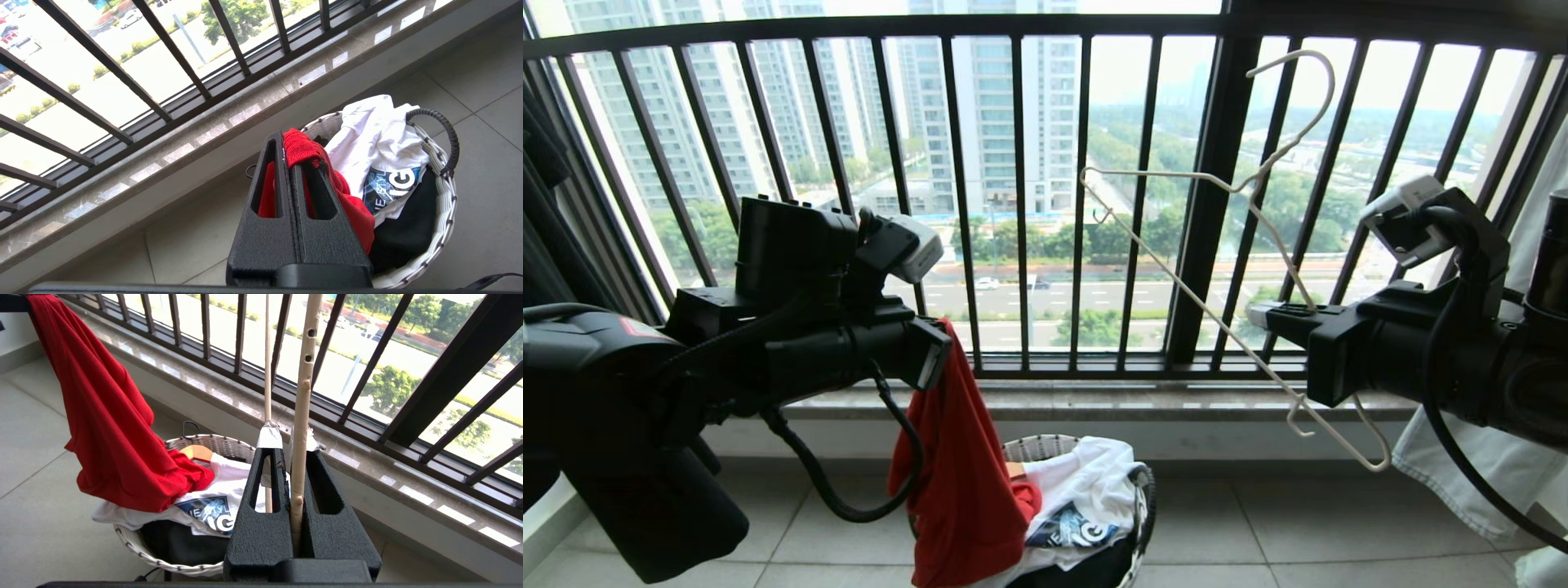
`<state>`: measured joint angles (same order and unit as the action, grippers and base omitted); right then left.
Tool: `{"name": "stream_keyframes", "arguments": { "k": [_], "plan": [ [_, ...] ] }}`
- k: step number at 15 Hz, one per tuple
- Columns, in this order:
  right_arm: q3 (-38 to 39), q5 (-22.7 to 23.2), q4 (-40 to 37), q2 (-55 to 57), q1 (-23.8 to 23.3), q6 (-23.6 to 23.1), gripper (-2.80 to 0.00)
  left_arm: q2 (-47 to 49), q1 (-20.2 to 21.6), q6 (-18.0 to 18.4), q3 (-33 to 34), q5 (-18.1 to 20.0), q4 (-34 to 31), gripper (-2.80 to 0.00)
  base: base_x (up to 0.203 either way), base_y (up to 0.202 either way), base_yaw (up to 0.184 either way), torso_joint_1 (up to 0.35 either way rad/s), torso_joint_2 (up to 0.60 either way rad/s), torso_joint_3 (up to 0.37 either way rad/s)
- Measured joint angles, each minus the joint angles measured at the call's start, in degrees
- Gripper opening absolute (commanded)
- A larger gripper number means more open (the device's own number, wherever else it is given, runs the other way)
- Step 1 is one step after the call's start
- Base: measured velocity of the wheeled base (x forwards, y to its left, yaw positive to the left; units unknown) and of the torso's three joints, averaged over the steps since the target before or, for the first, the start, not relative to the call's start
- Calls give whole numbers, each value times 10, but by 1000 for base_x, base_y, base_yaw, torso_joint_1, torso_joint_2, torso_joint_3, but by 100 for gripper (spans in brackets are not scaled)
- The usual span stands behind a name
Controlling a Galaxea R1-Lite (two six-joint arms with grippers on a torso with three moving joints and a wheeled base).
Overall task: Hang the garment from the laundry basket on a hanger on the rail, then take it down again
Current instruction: Pick up clothes from the basket, then hang the clothes on the clothes rack
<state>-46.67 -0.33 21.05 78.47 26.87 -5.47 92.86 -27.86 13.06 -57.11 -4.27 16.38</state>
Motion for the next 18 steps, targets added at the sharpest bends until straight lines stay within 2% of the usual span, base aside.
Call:
{"name": "stream_keyframes", "arguments": {
  "k": [2,5,8,13,15,18],
  "plan": [
    [0,1,0,1,0,0,-280,0,0,-3,3,1,8,-280,0,0,0,0,0,0],
    [0,2,-11,1,0,-1,-280,-1,-1,-37,-4,-5,55,-280,0,0,0,0,0,0],
    [-16,10,-88,-3,1,-1,-280,-4,-5,-58,-27,-55,63,-280,0,0,0,0,0,0],
    [-71,91,-249,-37,3,21,-280,-34,-17,-143,-65,-61,65,-280,0,0,0,0,0,0],
    [-80,106,-274,-48,3,21,-280,-46,-24,-173,-79,-65,65,-280,0,0,0,0,0,0],
    [-90,113,-304,-63,3,20,-280,-54,-29,-187,-101,-111,66,-280,0,0,0,0,0,0]
  ]
}}
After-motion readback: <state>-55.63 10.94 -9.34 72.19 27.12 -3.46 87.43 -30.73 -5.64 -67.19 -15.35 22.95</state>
